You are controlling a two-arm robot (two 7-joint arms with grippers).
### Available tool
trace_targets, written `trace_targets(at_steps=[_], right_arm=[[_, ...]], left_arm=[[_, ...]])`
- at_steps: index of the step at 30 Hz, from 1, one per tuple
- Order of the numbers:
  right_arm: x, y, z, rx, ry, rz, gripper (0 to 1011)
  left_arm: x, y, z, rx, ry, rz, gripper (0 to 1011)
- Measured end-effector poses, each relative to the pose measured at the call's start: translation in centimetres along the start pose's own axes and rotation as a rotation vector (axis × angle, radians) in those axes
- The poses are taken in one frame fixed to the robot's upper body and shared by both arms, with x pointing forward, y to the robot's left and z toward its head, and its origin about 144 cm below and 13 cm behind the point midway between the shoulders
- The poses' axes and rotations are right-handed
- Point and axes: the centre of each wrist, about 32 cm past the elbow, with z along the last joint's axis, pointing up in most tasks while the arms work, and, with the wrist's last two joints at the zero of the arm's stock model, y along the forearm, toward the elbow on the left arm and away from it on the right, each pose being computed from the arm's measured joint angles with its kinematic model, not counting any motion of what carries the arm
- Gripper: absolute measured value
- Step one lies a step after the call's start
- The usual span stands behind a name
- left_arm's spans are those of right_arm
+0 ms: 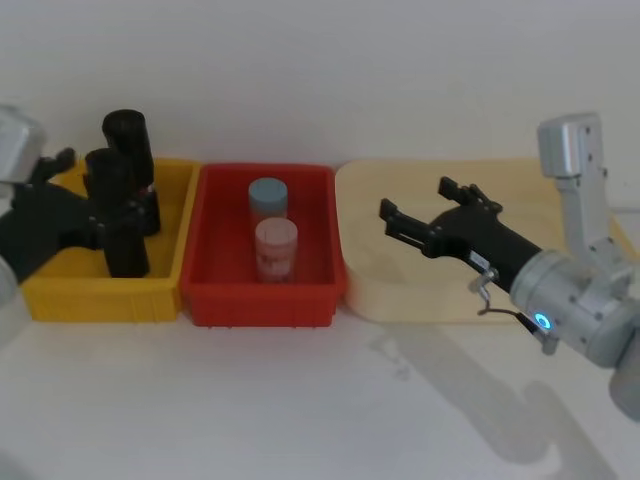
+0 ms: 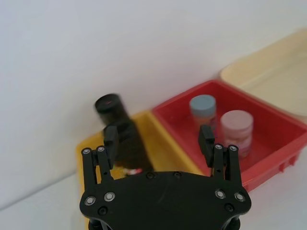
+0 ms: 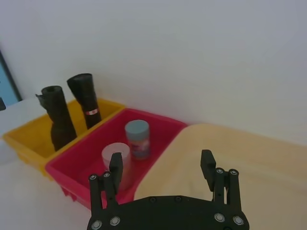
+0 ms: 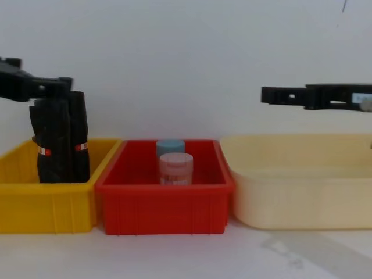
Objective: Pick up the garbage bag with the one hand and transfer it to the other hand.
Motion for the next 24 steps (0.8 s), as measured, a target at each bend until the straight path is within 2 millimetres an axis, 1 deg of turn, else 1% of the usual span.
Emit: trace_targets(at_steps=[5, 12, 14, 24], right_arm=[[0.0, 1.3, 0.6, -0.005, 0.007, 0.031, 1000], [0.0, 3.5, 1.0, -0.016, 0.019, 0.069, 1000], [-0.1, 3.8, 1.0, -0.018, 0.020, 0.073, 999], [-0.3, 5.5, 1.1, -0.037, 0.001, 0.082, 1000]], left_arm=[[1.9, 0.8, 0.0, 0.034, 0.047, 0.035, 1001], [3.8, 1.0, -0.7, 0.075, 0.114, 0.064, 1001], [4.3, 0.9, -1.1, 0.086, 0.139, 0.069, 1001], [5.5, 0.0, -3.0, 0.124, 0.220, 0.066, 1001]])
